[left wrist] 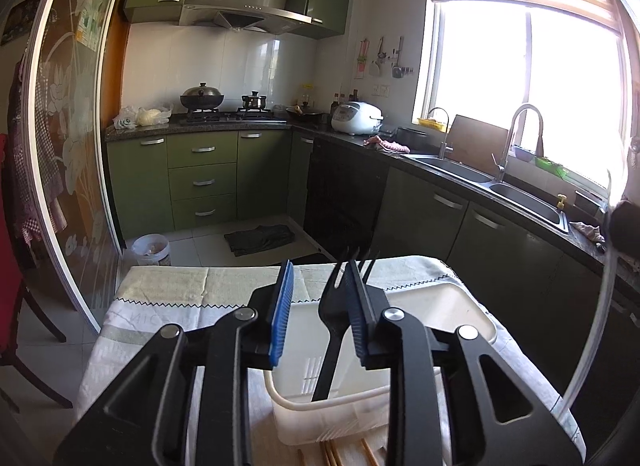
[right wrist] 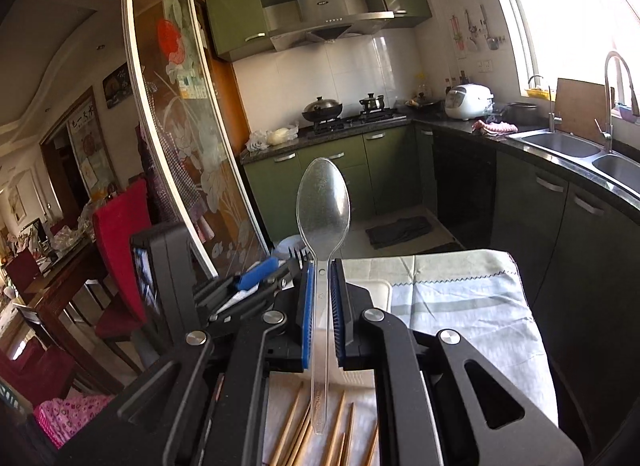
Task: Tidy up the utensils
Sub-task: 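Carry the fork into the white basket with the left tool while the right tool lifts the spoon, then lower the clear spoon into the white basket and open the right tool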
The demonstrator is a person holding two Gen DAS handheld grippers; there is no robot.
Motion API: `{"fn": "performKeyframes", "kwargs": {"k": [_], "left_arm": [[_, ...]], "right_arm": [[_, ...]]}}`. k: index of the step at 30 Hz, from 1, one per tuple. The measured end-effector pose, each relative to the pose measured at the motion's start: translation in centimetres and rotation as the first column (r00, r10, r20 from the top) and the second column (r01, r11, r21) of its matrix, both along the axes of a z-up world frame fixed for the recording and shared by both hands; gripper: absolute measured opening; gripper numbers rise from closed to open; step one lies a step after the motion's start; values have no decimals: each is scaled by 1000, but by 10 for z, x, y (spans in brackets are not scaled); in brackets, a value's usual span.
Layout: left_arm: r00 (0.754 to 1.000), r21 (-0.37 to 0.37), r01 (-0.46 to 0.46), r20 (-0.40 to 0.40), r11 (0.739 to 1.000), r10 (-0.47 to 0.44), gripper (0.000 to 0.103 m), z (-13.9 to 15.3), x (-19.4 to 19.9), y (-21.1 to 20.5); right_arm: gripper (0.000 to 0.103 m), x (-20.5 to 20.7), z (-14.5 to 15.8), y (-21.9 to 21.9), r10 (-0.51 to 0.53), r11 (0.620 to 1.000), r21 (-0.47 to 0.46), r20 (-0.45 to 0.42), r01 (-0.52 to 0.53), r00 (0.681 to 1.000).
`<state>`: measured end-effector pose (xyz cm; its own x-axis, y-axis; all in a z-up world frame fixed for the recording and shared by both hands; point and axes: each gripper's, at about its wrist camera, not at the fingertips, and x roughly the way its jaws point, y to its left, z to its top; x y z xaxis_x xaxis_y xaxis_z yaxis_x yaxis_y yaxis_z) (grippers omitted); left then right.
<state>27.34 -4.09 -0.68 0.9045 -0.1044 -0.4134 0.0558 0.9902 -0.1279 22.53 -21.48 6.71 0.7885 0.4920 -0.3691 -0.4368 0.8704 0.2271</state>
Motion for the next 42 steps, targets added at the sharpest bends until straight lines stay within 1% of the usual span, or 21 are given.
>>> {"fn": "performKeyframes", "kwargs": {"k": [3,7,9,11,12,15,18,21,28,29,31,34,36,38,40,42], "left_arm": [[1000,-17,-9,5,1000,9,27,7,-11,7],[999,-43,-29,28,999,30,34,24,-32,22],[999,-45,-34,35,998,35,35,31,-42,27],[999,-43,-37,35,998,38,35,36,-51,30],[999,-42,-36,32,999,37,35,37,-55,31],[1000,-33,-24,15,999,24,38,37,-64,33],[1000,-23,-18,-3,1000,18,38,34,-70,32],[999,-15,-12,-31,1000,11,38,29,-72,30],[994,21,-3,-108,1000,5,38,14,-79,26],[993,25,-1,-121,1000,5,38,12,-79,24],[990,33,0,-143,999,5,38,8,-81,23],[984,40,-2,-175,999,9,38,1,-81,22],[978,45,0,-209,999,10,38,-5,-79,21],[965,54,8,-262,999,6,38,-18,-78,17],[942,79,14,-336,997,13,38,-35,-74,12],[906,93,21,-423,995,21,38,-55,-69,8]], "right_arm": [[9,14,10,5,-36,999,21,56,35,998],[9,34,22,17,-92,996,30,142,88,986],[9,45,24,22,-127,992,24,180,124,976],[9,55,20,30,-149,988,-2,210,153,966],[9,62,16,33,-151,987,-19,207,158,967],[10,76,-6,40,-138,987,-59,153,148,979],[10,81,-29,42,-128,987,-88,108,138,986],[10,84,-44,44,-118,987,-101,66,124,991],[11,73,-70,37,-119,983,-133,41,123,992],[12,72,-74,34,-116,984,-133,33,119,993],[18,69,-77,30,-111,984,-140,26,114,993],[18,60,-77,23,-114,985,-131,21,116,993],[18,52,-71,14,-114,987,-110,25,116,993],[18,40,-65,2,-119,988,-96,29,122,992],[20,29,-62,-11,-129,987,-93,19,130,991],[21,19,-63,-25,-131,987,-91,-1,130,991]]}}
